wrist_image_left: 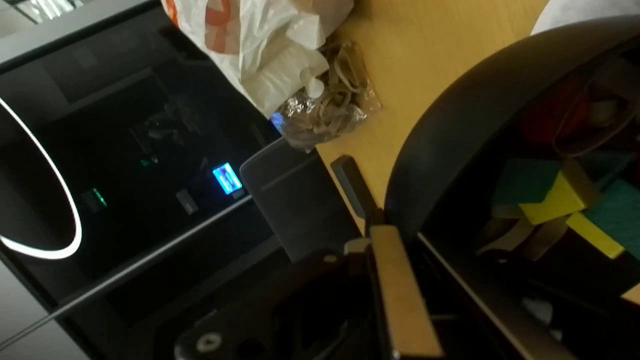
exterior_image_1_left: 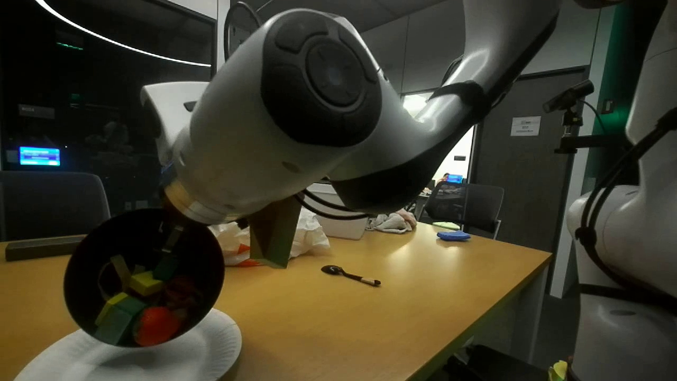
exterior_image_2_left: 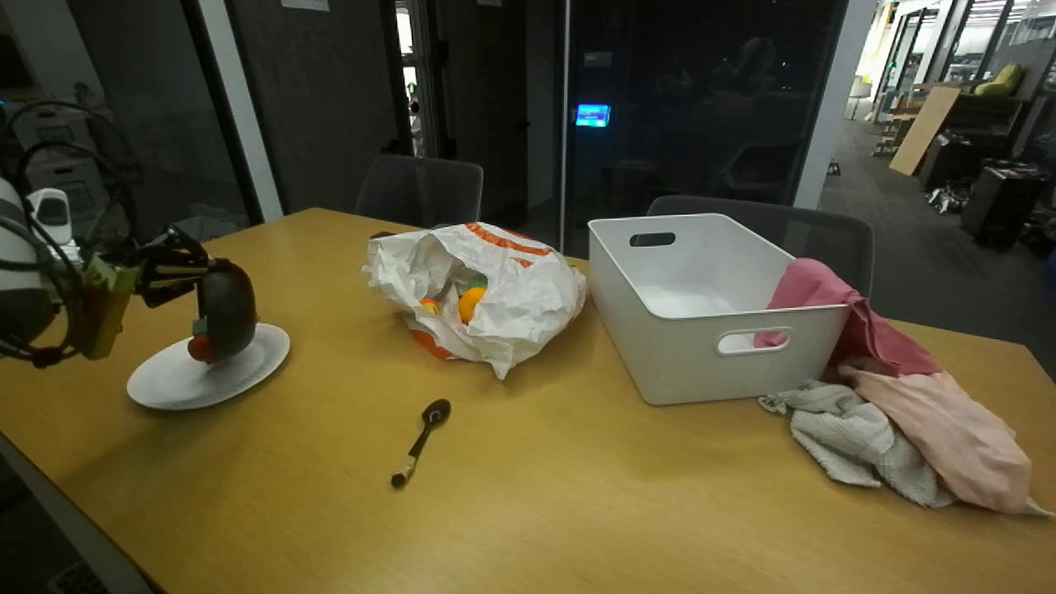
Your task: Pour the contents of the black bowl onto the white plate
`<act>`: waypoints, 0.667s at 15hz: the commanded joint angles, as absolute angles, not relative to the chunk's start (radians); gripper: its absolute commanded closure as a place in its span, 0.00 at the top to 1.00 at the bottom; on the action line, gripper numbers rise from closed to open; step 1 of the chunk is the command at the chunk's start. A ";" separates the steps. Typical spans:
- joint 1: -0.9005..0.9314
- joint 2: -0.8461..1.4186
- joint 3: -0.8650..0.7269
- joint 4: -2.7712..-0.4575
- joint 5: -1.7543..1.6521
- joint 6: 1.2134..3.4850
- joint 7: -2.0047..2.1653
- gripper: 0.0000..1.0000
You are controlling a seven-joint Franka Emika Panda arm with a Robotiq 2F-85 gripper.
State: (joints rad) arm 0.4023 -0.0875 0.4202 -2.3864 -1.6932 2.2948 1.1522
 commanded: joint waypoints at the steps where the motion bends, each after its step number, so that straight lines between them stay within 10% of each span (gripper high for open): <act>1: 0.426 -0.155 0.429 -2.413 -1.830 2.273 1.219 0.08; 10: 0.427 -0.149 0.398 -2.482 -2.128 2.223 1.334 0.08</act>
